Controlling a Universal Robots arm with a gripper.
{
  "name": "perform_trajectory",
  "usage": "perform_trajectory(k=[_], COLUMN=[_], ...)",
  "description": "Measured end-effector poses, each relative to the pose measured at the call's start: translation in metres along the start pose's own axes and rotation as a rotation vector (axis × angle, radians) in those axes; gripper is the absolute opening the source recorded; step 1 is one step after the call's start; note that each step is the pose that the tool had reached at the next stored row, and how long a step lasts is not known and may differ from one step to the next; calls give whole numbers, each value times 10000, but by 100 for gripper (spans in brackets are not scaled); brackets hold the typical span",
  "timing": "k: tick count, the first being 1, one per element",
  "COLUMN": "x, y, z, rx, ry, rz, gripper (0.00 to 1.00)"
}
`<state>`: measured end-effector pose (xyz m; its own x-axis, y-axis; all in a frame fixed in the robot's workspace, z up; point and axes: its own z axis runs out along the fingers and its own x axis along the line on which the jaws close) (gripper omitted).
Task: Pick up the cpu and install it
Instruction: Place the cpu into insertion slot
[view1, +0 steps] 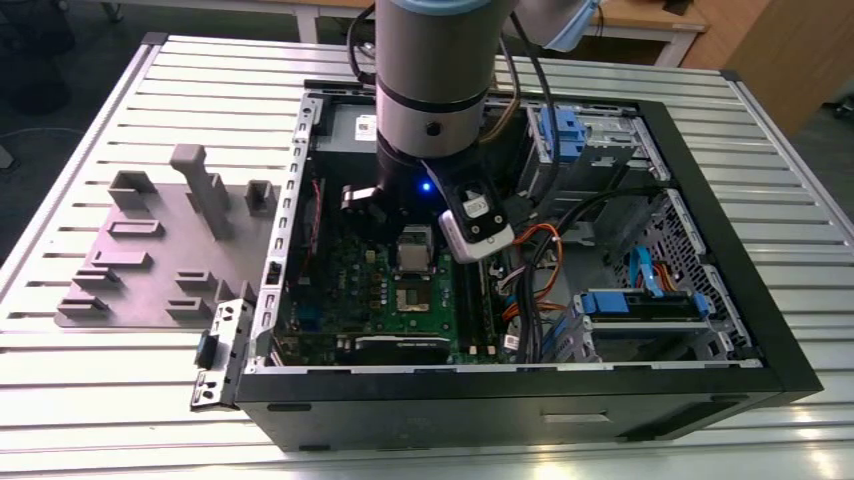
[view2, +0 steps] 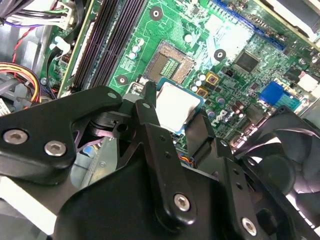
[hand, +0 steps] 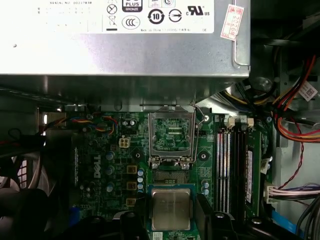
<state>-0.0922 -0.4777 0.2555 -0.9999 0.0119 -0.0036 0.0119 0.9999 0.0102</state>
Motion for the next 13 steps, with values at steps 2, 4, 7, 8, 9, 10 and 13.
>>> perform_trajectory(k=[2,4,7,8,9,10,13], x=[0,0,0,0,0,0,0], y=[0,0,-5,-8,-11,-14,-16], z=[2,4,10,12,14,15,23], rx=[-2,-2,1,10,21,35,42], ry=[-1,-1,-1,-1,-2,-2,-1], rz=[0,0,0,0,-1,0,0], gripper=[47,47,47,47,47,47,47])
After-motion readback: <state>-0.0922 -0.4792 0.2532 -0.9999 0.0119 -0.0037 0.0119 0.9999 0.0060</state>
